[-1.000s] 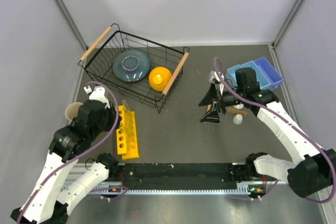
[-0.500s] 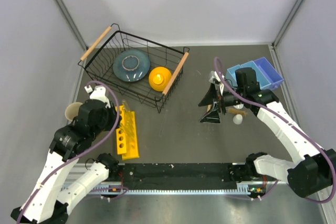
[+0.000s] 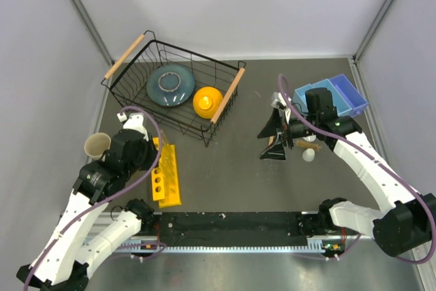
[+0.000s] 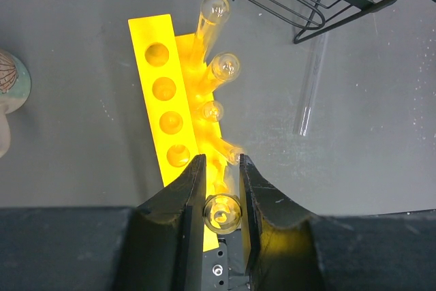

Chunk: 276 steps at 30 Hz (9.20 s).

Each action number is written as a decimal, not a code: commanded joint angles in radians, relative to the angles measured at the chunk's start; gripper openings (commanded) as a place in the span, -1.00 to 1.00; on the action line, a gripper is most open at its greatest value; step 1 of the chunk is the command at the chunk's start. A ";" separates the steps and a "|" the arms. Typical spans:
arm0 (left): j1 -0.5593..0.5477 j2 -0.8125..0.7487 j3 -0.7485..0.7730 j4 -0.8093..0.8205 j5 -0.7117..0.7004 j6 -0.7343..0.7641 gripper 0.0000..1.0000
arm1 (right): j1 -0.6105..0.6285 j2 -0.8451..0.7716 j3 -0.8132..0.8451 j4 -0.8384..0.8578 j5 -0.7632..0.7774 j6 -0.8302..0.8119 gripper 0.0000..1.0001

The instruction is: Organize the chemistry lab equipment

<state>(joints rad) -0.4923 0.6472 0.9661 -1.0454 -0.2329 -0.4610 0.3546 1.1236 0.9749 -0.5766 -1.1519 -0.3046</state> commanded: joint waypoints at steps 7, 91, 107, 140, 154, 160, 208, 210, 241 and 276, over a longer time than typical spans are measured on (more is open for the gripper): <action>0.004 0.022 -0.042 0.077 0.033 -0.027 -0.97 | -0.019 -0.007 -0.004 0.021 -0.035 -0.030 0.97; -0.440 0.719 -0.195 0.637 -0.034 -0.208 0.13 | -0.029 -0.019 -0.162 0.299 0.176 0.203 0.97; -0.473 0.839 -0.214 0.622 -0.086 -0.265 -0.23 | -0.029 -0.015 -0.165 0.304 0.179 0.208 0.97; -0.562 0.353 -0.242 0.854 0.129 -0.291 -0.82 | -0.020 0.008 -0.294 0.691 0.040 0.623 0.95; -0.562 0.391 -0.228 1.087 0.113 -0.429 -0.81 | 0.053 0.107 -0.318 0.949 0.130 0.990 0.83; -0.563 0.405 -0.230 1.113 0.103 -0.455 -0.82 | 0.096 0.148 -0.318 1.001 0.147 1.056 0.26; -0.177 0.307 -0.006 0.532 0.624 -0.344 0.75 | 0.442 0.162 -0.125 0.380 0.173 0.317 -0.80; -0.177 0.322 -0.007 0.535 0.645 -0.335 0.62 | 0.445 0.163 -0.120 0.376 0.172 0.312 -0.80; -0.177 0.338 -0.056 0.608 0.819 -0.354 -0.86 | 0.474 0.188 -0.094 0.333 0.202 0.259 -0.76; -0.175 0.045 0.191 -0.262 0.035 -0.079 -0.92 | 0.250 0.077 -0.082 0.185 0.133 0.032 0.77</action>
<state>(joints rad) -0.6701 0.7132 1.1229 -1.2903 -0.1314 -0.5705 0.6212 1.2366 0.8963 -0.4332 -0.9897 -0.2523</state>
